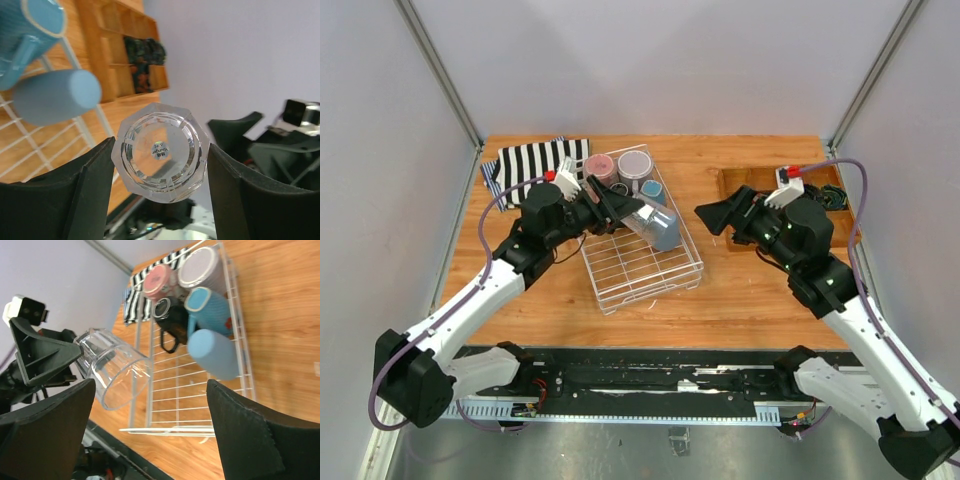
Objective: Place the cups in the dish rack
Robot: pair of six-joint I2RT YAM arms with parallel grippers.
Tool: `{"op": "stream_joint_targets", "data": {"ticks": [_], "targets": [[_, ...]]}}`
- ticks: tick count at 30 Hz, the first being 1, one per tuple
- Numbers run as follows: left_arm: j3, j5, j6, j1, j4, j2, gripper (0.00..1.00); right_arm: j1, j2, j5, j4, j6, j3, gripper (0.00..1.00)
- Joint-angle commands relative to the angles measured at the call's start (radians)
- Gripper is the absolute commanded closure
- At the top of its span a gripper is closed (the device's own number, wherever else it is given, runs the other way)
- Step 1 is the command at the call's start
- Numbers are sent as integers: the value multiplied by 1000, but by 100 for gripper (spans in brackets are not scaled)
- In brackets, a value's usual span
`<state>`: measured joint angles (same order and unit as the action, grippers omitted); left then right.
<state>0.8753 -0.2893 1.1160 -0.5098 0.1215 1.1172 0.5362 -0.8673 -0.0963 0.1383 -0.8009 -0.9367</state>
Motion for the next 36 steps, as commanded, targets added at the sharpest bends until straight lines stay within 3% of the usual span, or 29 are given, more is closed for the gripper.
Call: {"op": "stream_joint_targets", "data": {"ticks": [1,6,14,25,36], "targets": [[21,71,-303,5,-147,-27,92,-52,57,95,181,148,-19,6],[15,121,-425,-11,-193,-13,93,-81,74,104,255,206,-41,4],[71,341,-652,-137,-233,40,93,-90,59,98,294,253,-68,3],[84,631,-788,-242,-231,93,94,-96,57,101,345,308,-94,1],[82,661,-821,-244,-206,202,94,-109,68,107,365,329,-97,0]]}}
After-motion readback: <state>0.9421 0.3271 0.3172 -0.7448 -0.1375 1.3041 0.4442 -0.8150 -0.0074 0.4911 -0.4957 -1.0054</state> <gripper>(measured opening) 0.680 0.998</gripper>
